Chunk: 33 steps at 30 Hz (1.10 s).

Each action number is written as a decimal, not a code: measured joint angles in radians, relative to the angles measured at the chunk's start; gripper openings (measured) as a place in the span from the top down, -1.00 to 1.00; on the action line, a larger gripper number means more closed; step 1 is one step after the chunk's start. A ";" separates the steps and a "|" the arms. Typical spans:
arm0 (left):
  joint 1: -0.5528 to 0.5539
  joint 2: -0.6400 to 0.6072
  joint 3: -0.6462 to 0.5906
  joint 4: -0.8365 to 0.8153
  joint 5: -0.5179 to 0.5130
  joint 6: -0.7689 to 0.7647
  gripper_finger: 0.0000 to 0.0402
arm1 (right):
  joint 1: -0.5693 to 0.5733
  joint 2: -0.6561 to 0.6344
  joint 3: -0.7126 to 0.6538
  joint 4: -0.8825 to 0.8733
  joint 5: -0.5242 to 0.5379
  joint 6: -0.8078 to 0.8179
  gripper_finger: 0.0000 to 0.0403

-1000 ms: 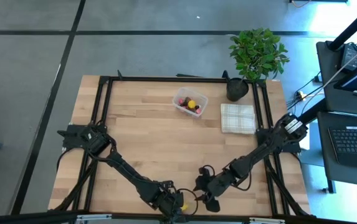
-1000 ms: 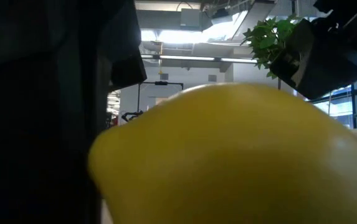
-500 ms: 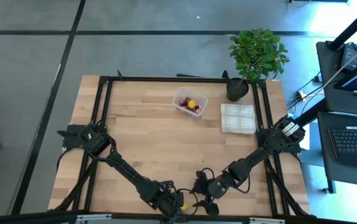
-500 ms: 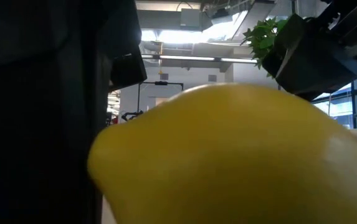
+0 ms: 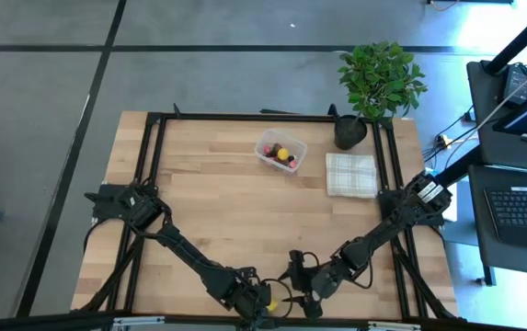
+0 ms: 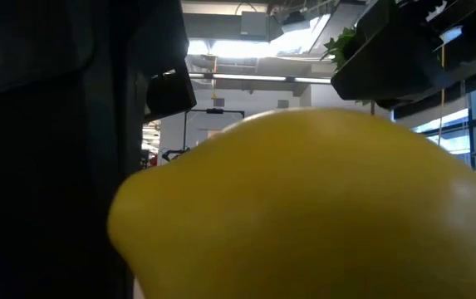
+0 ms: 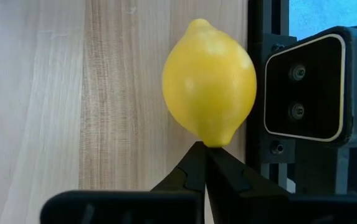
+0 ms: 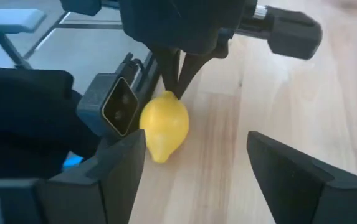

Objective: Pick and placing Produce into tupperware
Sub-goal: Put the lemon into the transparent container

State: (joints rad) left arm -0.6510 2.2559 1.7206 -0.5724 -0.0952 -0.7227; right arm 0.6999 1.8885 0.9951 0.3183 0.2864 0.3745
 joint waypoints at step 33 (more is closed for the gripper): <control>0.000 0.000 0.000 0.011 -0.052 0.001 0.98 | 0.054 0.279 0.372 -0.322 0.133 0.041 -0.39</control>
State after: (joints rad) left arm -0.6514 2.2559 1.7206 -0.5611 -0.1474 -0.7216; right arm 0.7536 2.1674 1.3666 -0.0032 0.4190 0.4151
